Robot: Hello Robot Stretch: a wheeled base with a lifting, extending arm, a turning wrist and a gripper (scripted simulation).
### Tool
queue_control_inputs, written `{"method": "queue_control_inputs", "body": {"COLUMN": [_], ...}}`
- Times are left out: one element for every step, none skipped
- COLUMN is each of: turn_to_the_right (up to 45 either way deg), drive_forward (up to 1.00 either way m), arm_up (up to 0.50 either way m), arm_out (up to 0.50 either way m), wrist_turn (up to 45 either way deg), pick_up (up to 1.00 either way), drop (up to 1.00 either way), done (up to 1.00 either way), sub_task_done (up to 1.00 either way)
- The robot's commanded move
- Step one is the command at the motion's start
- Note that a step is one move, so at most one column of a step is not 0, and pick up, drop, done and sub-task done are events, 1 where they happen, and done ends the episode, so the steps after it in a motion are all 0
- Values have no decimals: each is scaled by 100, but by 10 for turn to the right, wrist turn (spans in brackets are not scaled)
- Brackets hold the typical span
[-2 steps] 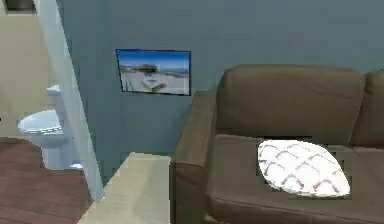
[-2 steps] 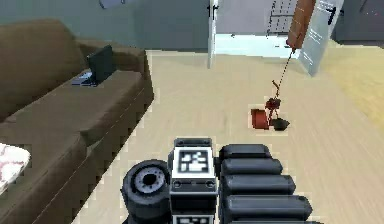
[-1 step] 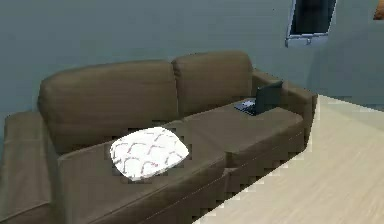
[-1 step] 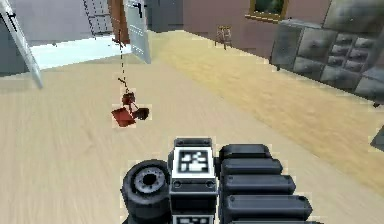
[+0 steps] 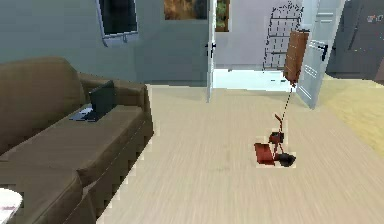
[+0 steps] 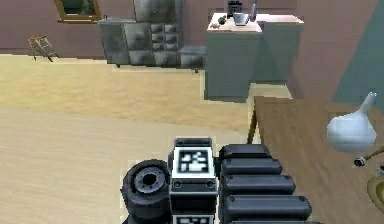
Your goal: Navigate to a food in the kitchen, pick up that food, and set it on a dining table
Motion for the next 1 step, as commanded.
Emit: {"method": "queue_control_inputs", "body": {"turn_to_the_right": [30], "drive_forward": [0], "arm_up": [0], "arm_out": [0], "wrist_turn": [0], "pick_up": [0], "drop": [0], "done": [0], "sub_task_done": [0]}}
